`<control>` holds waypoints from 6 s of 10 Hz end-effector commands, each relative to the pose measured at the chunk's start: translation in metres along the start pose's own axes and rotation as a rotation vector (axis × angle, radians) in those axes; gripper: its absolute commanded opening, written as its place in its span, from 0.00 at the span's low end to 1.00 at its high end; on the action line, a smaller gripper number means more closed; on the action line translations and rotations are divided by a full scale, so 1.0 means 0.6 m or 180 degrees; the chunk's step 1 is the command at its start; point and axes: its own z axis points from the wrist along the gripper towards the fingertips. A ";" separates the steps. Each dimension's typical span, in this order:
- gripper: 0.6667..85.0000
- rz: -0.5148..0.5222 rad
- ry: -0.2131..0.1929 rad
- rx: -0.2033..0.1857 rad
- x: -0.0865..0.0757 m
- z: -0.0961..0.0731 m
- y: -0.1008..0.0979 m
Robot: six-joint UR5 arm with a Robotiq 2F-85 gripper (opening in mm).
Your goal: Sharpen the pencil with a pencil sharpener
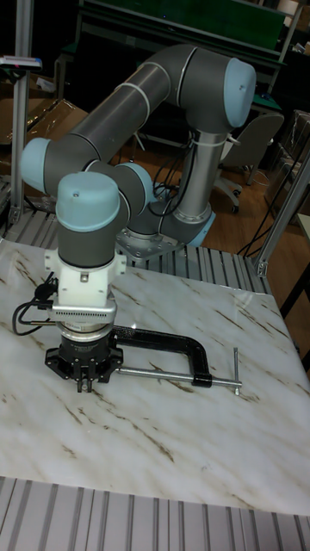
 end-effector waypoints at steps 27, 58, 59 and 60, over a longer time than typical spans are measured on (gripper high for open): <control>0.00 0.0421 0.0848 -0.0241 0.049 -0.099 -0.003; 0.00 0.0483 -0.0038 0.0014 -0.009 0.006 0.048; 0.00 0.0488 -0.0048 0.0029 -0.009 0.011 0.052; 0.00 0.0488 -0.0043 0.0033 -0.009 0.012 0.052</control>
